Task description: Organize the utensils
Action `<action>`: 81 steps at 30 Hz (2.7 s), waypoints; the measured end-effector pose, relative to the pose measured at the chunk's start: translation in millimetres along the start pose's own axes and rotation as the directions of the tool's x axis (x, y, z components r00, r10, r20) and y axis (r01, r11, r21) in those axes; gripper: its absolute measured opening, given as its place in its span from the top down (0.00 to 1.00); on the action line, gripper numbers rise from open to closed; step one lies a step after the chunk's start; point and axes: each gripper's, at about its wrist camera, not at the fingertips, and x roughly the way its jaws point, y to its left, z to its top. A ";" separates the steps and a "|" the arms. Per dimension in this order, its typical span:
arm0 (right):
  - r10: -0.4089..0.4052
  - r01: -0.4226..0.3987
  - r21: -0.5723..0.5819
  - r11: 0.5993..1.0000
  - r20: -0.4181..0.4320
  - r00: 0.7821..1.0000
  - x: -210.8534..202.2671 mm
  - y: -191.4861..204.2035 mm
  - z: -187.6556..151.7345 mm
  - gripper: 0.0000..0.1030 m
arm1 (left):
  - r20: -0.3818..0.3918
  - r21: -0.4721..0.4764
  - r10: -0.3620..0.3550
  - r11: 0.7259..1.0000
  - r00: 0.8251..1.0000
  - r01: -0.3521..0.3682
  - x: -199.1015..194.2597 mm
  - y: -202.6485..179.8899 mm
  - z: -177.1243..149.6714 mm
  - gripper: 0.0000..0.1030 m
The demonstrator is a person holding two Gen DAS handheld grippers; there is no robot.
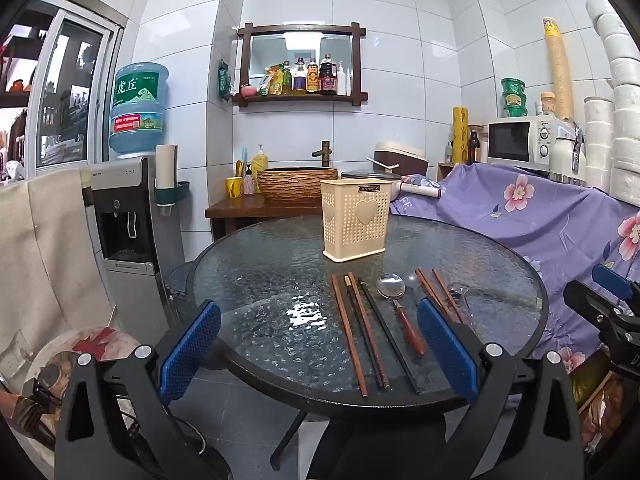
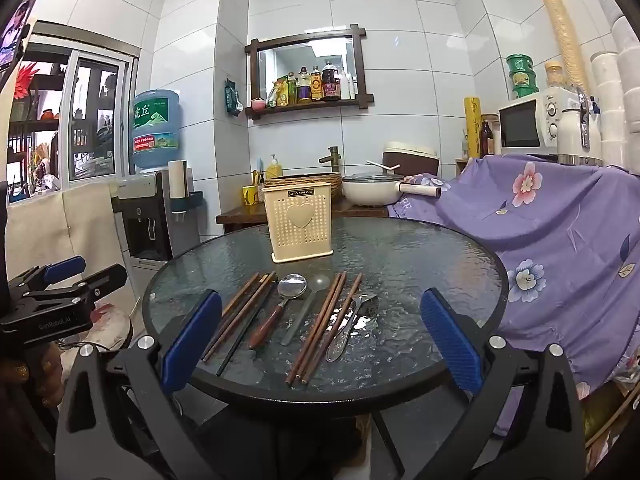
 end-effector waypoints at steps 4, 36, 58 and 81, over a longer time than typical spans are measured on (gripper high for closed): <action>0.000 0.000 0.001 1.000 -0.003 1.000 0.9 -0.2 0.0 0.05 | 0.000 0.001 0.002 1.000 1.000 -0.002 -0.2 0.0 0.0 0.06; -0.004 0.004 0.008 1.000 -0.005 1.000 1.0 -1.2 2.6 0.05 | -0.008 0.016 0.003 1.000 1.000 -0.003 1.4 -3.6 -0.1 0.06; -0.004 0.004 0.009 1.000 -0.010 1.000 0.2 1.0 -0.7 0.05 | -0.016 0.019 0.002 1.000 1.000 -0.002 0.1 -4.1 -1.9 0.06; -0.004 0.004 0.010 1.000 -0.016 1.000 1.1 1.3 -4.1 0.05 | -0.024 0.023 0.002 1.000 1.000 -0.002 0.4 -3.5 -3.9 0.06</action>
